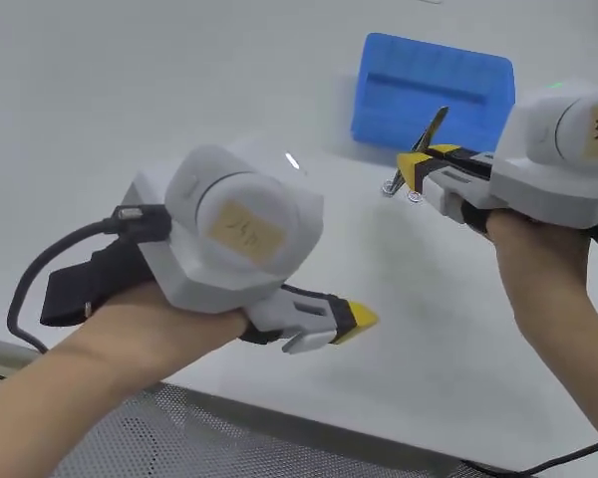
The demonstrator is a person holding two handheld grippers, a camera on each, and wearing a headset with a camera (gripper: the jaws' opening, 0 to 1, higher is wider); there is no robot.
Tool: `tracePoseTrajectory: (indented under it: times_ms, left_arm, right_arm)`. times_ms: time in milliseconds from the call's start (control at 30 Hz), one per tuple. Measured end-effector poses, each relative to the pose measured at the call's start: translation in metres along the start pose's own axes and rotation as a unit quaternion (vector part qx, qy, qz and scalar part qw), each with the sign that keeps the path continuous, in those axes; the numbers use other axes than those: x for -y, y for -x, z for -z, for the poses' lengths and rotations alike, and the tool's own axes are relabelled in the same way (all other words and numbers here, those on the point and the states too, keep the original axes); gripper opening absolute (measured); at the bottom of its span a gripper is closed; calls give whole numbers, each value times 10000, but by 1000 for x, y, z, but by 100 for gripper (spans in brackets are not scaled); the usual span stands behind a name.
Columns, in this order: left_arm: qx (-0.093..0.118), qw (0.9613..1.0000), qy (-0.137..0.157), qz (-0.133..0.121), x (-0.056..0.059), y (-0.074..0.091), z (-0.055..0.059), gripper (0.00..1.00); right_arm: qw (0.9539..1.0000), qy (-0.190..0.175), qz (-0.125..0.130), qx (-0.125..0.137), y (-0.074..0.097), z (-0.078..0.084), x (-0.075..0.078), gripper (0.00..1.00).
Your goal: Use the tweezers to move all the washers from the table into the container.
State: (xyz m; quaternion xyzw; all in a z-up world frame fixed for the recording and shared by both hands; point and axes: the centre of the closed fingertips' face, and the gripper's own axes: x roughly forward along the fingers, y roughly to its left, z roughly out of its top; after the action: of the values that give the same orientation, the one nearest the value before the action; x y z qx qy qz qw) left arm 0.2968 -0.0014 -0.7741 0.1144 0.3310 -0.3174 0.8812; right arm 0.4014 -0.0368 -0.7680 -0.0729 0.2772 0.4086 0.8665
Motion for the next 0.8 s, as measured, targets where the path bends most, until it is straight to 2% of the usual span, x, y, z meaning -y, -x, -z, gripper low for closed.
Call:
tracePoseTrajectory:
  times_ms: [233, 533, 800]
  left_arm:
    - [2, 10000, -14, 1, 0, 0, 0, 96]
    - [19, 10000, -23, 22, 2, -1, -1, 96]
    - [-3, 10000, -25, -3, 0, 0, 0, 96]
  right_arm:
    - [9989, -352, -126, 274, 10, -22, 2, 2]
    - [9951, -561, 147, 799, 21, -62, 28, 2]
    - [9924, -594, 548, 926, 15, -70, 53, 2]
